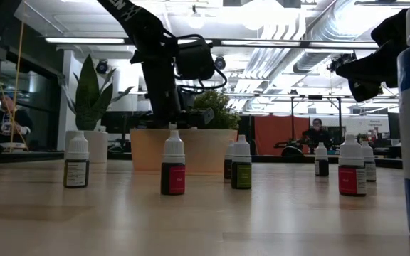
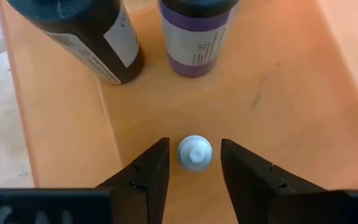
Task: Pick & Place food coloring
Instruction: Put the small blue food coloring bottle into the orange bin
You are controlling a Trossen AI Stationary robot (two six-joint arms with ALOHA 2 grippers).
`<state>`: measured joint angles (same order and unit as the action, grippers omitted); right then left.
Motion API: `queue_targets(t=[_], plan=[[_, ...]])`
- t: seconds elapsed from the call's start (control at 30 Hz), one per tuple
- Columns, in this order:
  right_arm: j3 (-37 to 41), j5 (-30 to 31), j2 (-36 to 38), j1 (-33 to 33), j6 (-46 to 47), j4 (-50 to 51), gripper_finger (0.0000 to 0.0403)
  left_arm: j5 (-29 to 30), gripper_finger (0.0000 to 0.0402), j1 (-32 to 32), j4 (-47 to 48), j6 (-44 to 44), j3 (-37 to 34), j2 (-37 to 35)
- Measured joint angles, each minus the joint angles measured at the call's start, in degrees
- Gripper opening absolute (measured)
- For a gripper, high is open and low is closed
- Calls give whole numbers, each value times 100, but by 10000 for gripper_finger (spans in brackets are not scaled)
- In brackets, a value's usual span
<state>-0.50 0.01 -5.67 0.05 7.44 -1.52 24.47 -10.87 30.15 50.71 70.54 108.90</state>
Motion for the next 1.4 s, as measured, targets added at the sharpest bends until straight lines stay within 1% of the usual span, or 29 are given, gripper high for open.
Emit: queue_targets(t=[0.33,0.63,0.77,0.9,1.1,1.23,1.33,1.4], plan=[[1,1,0,-1,0,0,0,36,143,15,-2,-650,404,-7],[-1,0,0,0,0,0,0,42,143,189,71,-1792,999,-72],[-1,1,2,-1,0,0,0,-28,143,303,160,-2604,1193,-238],[1,0,0,0,0,2,0,-434,143,489,145,-3644,1239,-572],[-1,0,4,0,0,2,0,-1572,143,827,679,-4917,1237,-1180],[1,0,1,0,0,2,0,-2086,143,1097,1184,-5437,1233,-1546],[-1,0,0,0,0,2,0,-2241,143,1315,1451,-5625,1147,-1830],[-1,0,-8,0,0,0,0,-2249,143,1456,1600,-5647,939,-2075]])
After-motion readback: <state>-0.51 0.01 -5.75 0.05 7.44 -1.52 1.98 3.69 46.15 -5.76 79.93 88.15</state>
